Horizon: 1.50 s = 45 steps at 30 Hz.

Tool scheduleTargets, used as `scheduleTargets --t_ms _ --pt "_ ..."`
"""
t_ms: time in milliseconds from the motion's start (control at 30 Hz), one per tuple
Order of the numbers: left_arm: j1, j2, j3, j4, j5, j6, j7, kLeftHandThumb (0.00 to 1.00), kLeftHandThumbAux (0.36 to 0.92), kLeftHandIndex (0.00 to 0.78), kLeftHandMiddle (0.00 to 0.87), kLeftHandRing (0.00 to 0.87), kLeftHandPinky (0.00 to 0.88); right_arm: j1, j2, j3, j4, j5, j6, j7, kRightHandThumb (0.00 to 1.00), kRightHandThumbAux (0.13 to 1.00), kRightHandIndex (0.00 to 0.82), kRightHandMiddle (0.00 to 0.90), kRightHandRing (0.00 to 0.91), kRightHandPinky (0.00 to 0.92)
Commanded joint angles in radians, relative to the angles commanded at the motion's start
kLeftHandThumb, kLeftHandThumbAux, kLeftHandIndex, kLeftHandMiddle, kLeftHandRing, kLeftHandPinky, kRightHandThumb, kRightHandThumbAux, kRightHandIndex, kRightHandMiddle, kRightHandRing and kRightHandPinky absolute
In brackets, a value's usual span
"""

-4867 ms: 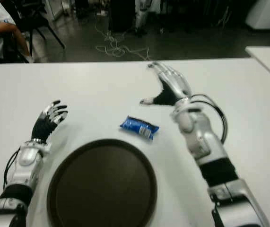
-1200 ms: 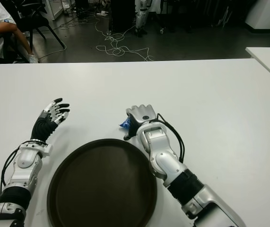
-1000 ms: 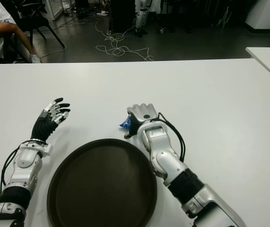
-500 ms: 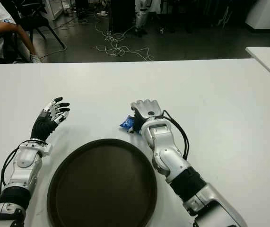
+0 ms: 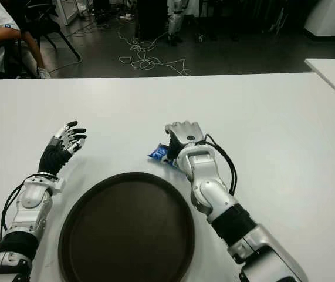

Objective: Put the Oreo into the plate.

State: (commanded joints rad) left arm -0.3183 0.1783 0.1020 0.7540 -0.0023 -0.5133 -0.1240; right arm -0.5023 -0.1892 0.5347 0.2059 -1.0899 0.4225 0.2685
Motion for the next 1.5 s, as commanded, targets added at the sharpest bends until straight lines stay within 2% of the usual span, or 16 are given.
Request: scheduleTargets --t_ms 467,767,933,1233,1500 --pt "0.010 -0.005 -0.002 -0.016 0.003 -0.004 0.005 0.019 0.584 0.139 0.248 0.233 0.193 -0.007 -0.009 0.007 0.005 0.013 0.001 0.010 0.000 0.671 0.291 0.297 0.349 0.408" --pt "0.010 -0.006 -0.005 -0.021 0.004 -0.009 0.005 0.009 0.572 0.143 0.253 0.242 0.199 -0.030 -0.006 0.020 0.083 0.018 -0.016 -0.005 0.000 0.670 0.282 0.292 0.339 0.395" --pt "0.010 -0.008 -0.005 -0.020 -0.001 -0.017 0.000 0.021 0.565 0.150 0.245 0.243 0.215 -0.020 0.001 0.028 0.060 0.020 -0.008 0.029 0.000 0.671 0.275 0.288 0.333 0.385" --pt "0.011 -0.009 -0.007 -0.018 0.010 -0.011 0.015 0.045 0.568 0.149 0.246 0.235 0.194 -0.013 -0.008 0.039 0.057 0.043 -0.053 0.031 0.000 0.678 0.279 0.298 0.345 0.397" --pt "0.011 -0.011 -0.007 -0.020 0.010 -0.012 0.018 0.024 0.578 0.144 0.254 0.238 0.185 -0.008 -0.016 0.050 0.054 0.059 -0.086 0.028 0.000 0.689 0.288 0.294 0.335 0.380"
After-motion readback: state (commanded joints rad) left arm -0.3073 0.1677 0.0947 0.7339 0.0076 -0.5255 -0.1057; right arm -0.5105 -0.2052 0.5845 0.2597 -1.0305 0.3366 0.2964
